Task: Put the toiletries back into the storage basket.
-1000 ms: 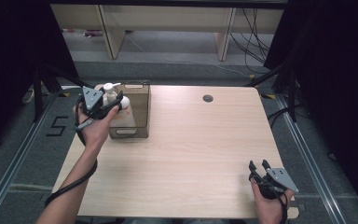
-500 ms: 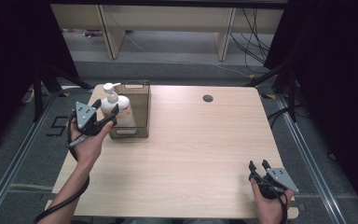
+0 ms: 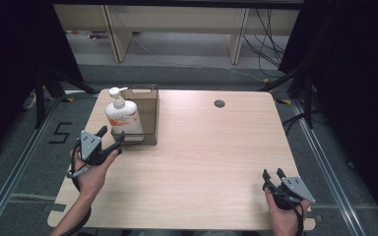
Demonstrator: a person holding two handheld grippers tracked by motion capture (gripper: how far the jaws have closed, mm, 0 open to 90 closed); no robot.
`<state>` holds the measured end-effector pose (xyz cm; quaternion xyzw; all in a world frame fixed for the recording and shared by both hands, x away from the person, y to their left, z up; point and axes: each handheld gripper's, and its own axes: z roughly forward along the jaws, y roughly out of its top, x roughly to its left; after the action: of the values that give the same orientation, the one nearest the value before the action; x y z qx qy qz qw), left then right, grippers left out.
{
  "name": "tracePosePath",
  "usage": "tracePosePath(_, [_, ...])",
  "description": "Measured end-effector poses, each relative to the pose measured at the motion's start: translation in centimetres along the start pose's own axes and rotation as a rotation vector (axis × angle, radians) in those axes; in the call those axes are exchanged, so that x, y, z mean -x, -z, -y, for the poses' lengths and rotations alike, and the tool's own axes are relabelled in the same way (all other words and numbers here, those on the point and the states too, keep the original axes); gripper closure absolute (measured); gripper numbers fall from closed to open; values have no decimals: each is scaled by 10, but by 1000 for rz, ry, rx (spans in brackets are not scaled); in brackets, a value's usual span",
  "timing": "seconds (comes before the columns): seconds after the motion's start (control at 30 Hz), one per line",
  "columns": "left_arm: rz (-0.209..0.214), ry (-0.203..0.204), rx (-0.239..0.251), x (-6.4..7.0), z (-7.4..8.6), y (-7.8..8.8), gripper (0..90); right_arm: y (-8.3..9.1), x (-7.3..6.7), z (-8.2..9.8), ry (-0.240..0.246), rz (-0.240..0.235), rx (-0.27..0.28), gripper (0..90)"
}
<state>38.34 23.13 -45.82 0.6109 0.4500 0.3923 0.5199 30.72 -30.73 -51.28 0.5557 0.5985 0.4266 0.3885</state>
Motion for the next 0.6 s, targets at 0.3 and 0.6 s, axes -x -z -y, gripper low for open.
tracePosePath(0.3, [24, -9, -67, 3, 46, 5, 344, 0, 0, 0, 0, 0, 0, 478])
tracePosePath(0.6, [16, 11, -88, 0, 66, 4, 354, 0, -1, 0, -12, -5, -12, 476])
